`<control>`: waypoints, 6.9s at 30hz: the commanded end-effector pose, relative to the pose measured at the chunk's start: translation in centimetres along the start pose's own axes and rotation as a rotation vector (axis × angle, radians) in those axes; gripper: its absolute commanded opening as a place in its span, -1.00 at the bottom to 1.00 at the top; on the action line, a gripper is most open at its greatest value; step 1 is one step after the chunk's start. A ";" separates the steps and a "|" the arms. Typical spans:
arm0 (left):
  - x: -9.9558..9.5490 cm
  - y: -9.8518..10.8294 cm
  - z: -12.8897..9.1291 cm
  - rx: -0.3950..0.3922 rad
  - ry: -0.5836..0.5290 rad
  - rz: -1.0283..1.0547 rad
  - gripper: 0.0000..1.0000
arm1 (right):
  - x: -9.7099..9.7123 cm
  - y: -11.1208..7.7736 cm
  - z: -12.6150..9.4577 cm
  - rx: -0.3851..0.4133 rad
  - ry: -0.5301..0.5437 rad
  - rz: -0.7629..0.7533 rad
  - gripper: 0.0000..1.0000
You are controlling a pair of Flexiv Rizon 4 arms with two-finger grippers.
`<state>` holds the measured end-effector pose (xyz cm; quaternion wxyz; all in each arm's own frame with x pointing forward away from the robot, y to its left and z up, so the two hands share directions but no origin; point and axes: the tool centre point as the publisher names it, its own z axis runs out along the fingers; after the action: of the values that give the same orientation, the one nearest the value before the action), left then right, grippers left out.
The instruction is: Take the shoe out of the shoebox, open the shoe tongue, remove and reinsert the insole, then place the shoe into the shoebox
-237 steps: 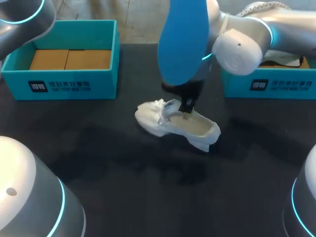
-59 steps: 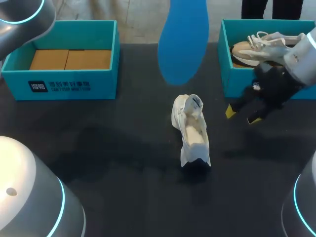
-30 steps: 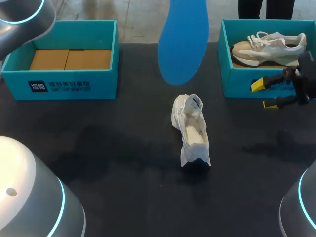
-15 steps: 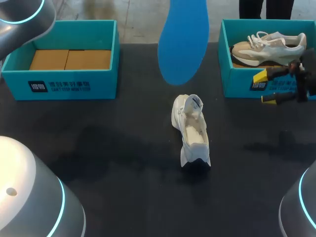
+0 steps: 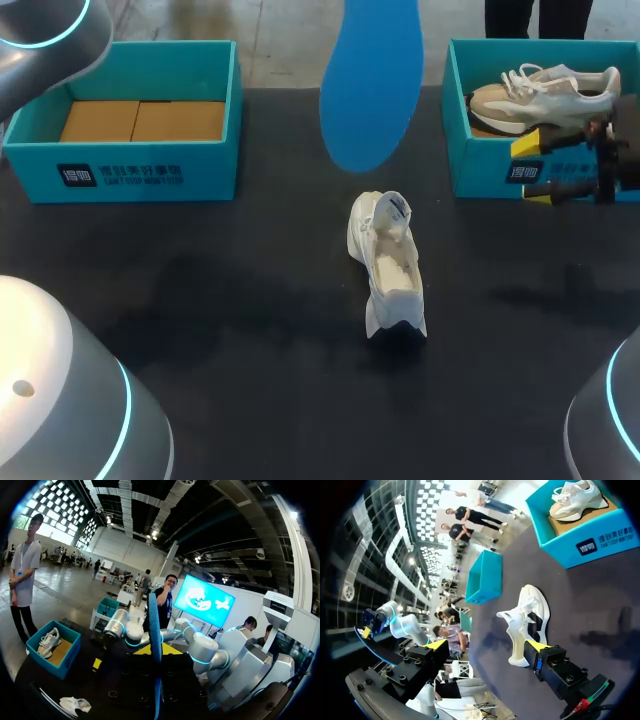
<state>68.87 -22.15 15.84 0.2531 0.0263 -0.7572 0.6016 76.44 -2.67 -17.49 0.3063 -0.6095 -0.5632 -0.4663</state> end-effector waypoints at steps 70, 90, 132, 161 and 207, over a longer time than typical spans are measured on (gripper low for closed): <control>-4.1 10.9 2.8 -0.459 -0.279 1.655 -1.00 | -0.4 0.1 0.1 0.001 0.005 -0.001 1.00; -7.3 15.3 3.3 -0.403 -0.209 1.925 -1.00 | -0.4 0.1 0.1 0.001 0.005 -0.001 1.00; -10.6 23.2 7.4 -0.137 -0.365 2.258 -1.00 | -0.4 0.1 0.1 0.001 0.005 -0.001 1.00; -12.2 26.8 7.2 -0.437 -0.334 2.398 -1.00 | -0.4 0.1 0.1 0.001 0.005 -0.001 1.00; -12.1 27.7 5.0 -0.449 -0.440 2.374 -1.00 | 0.5 3.3 0.5 -0.035 0.027 0.047 1.00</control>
<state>68.28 -22.42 -14.66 -0.5830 -0.6239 -0.4260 0.2988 78.62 -3.38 -16.67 0.3108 -0.6236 -0.5349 -0.4779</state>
